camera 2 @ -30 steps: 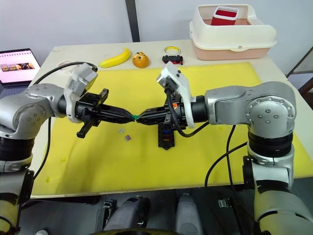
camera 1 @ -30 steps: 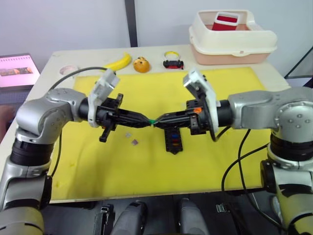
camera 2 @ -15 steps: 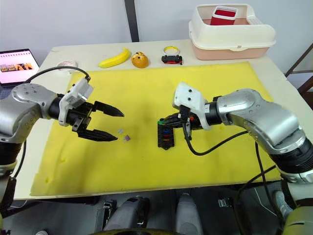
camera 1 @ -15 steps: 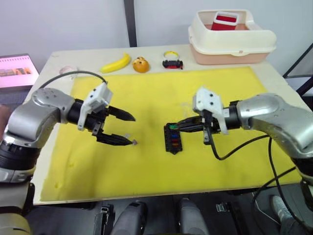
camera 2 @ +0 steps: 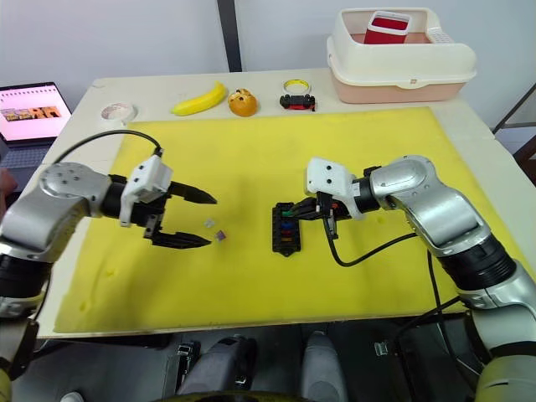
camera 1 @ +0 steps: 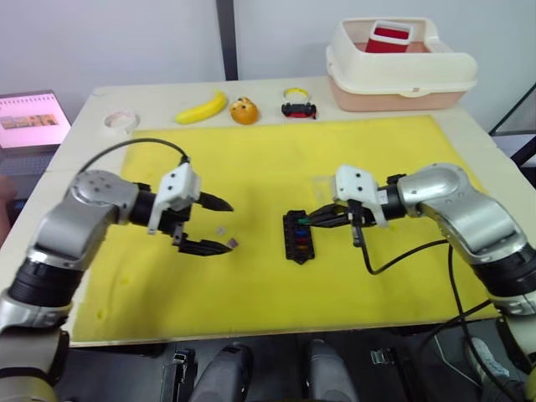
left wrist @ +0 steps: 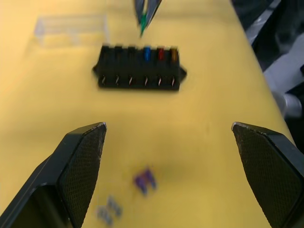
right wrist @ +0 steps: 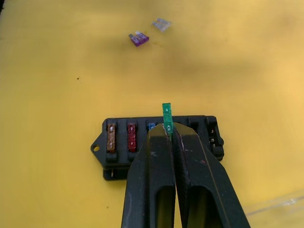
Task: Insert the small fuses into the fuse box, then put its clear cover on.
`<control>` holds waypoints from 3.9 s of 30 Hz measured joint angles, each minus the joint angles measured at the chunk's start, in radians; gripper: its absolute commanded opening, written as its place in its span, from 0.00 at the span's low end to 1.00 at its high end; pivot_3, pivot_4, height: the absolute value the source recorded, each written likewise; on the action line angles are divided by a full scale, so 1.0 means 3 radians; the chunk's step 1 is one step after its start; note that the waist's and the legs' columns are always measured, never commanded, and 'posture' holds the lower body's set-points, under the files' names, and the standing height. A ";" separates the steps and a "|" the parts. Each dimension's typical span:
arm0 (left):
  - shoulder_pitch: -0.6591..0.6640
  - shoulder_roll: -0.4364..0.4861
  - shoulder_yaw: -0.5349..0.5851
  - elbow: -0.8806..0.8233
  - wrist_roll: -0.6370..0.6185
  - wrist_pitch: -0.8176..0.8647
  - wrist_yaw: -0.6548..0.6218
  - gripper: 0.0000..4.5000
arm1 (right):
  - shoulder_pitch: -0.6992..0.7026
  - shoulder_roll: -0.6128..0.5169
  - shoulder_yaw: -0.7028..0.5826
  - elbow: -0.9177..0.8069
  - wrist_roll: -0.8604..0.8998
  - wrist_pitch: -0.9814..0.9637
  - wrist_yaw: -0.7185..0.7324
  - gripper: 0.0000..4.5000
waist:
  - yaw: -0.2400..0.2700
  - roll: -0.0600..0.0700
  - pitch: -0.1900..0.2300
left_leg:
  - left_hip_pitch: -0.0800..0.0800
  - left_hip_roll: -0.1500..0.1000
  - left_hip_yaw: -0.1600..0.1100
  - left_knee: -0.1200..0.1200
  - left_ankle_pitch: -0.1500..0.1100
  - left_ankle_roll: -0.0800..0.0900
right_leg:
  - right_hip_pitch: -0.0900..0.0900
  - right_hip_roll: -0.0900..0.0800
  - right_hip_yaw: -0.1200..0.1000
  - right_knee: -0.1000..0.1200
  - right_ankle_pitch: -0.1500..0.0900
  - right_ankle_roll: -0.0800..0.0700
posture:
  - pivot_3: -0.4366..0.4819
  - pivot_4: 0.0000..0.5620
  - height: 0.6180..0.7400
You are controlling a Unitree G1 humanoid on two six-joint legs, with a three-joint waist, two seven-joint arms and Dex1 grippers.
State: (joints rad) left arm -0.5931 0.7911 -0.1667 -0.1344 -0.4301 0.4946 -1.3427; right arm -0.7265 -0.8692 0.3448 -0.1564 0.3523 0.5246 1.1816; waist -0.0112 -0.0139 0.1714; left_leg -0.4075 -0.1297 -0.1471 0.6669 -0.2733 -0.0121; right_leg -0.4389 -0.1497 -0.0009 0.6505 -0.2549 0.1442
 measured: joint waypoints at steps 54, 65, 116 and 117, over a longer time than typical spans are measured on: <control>-0.0040 -0.0904 -0.0569 0.0462 0.0678 -0.0357 0.0515 0.99 | -0.0073 0.0476 -0.0002 0.0543 -0.0541 -0.0180 0.0336 0.00 | -0.0006 0.0000 0.0000 | 0.0000 0.0000 -0.0001 0.0001 0.0000 0.0000 | -0.0001 0.0000 0.0000 0.0000 0.0001 0.0000 | 0.48 0.27 1.00; -0.0040 -0.0907 -0.0572 0.0448 0.0678 -0.0354 0.0516 0.99 | -0.0031 0.0479 -0.0021 0.0685 -0.0592 -0.0377 0.0359 0.00 | -0.0007 0.0000 -0.0001 | 0.0002 0.0000 -0.0001 0.0001 0.0000 0.0000 | 0.0002 0.0000 0.0000 0.0000 0.0001 0.0000 | 0.48 0.27 1.00; -0.0038 -0.0922 -0.0574 0.0397 0.0681 -0.0291 0.0581 0.99 | -0.0333 0.0482 0.0140 0.0699 -0.0835 -0.0170 0.0641 0.00 | -0.0007 0.0000 -0.0001 | 0.0002 -0.0001 -0.0001 0.0001 0.0000 0.0000 | 0.0002 0.0000 0.0000 0.0000 0.0001 0.0000 | 0.48 0.27 1.00; -0.0038 -0.0922 -0.0574 0.0397 0.0681 -0.0291 0.0588 0.99 | -0.0347 0.0482 0.0140 0.0700 -0.0836 -0.0164 0.0651 0.00 | -0.0007 0.0000 -0.0001 | 0.0002 -0.0001 -0.0001 0.0001 0.0000 0.0000 | 0.0002 0.0000 0.0000 0.0000 0.0001 0.0000 | 0.48 0.27 1.00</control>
State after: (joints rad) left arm -0.6045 0.5144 -0.3388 -0.0154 -0.2258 0.4072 -1.1664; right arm -0.8305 -0.7247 0.3869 0.0535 0.1014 0.4754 1.3768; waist -0.0133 -0.0139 0.1711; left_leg -0.4068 -0.1299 -0.1474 0.6673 -0.2732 -0.0123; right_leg -0.4383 -0.1497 -0.0009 0.6506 -0.2545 0.1441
